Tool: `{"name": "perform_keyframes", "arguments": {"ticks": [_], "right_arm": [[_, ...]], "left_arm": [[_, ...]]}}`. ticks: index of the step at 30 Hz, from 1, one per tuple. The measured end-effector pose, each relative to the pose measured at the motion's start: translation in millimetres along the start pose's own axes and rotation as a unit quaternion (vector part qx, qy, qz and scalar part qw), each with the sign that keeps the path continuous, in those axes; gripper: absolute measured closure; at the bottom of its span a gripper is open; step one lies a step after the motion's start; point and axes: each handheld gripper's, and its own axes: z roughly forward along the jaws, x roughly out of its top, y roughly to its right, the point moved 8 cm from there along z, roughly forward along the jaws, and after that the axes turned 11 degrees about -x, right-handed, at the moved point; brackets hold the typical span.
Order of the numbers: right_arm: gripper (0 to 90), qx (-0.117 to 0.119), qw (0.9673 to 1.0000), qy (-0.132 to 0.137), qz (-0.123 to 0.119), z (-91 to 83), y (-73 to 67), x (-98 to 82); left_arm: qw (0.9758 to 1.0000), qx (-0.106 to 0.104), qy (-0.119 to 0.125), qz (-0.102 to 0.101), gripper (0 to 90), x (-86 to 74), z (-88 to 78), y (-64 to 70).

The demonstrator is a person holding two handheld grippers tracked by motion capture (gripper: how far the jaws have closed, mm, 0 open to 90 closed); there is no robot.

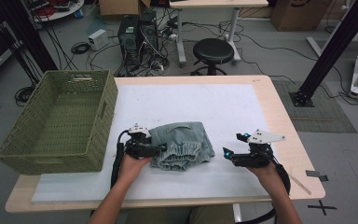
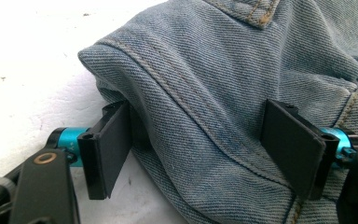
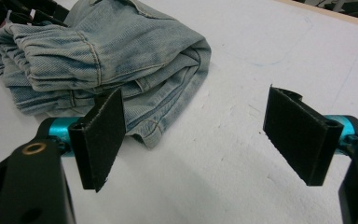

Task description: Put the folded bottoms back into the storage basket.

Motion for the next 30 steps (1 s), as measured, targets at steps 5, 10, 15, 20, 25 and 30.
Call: {"name": "perform_keyframes", "arguments": {"ticks": [5, 10, 15, 20, 25, 30], "right_arm": [[21.7, 0.001, 1.0000, 0.001, -0.002, 0.7, -1.4, 0.8], [21.8, -0.001, 1.0000, 0.000, -0.001, 1.0, -0.6, 0.1], [21.7, -0.002, 1.0000, -0.001, 0.001, 0.3, 1.2, -0.8], [21.8, -0.001, 1.0000, -0.002, 0.001, 1.3, 1.2, -0.8], [21.8, -0.001, 1.0000, 0.000, 0.001, 1.1, 1.7, -1.1], [21.8, -0.003, 1.0000, -0.001, 0.003, -1.0, 4.7, -1.6]], "left_arm": [[1.0000, -0.001, 0.000, -0.001, 25.4, 0.0, 0.3, 0.1], [0.9999, -0.013, -0.004, 0.009, 41.8, -0.1, 3.2, 4.4], [0.9999, -0.010, 0.002, 0.014, 68.0, 0.5, 1.0, 3.0], [0.9996, -0.012, 0.015, 0.020, 74.9, 1.6, -1.5, 4.6], [0.9983, -0.028, 0.046, 0.023, 77.6, 4.4, -8.3, 7.1], [0.9969, -0.036, 0.062, 0.033, 81.3, 10.4, -16.1, 7.8]]}}
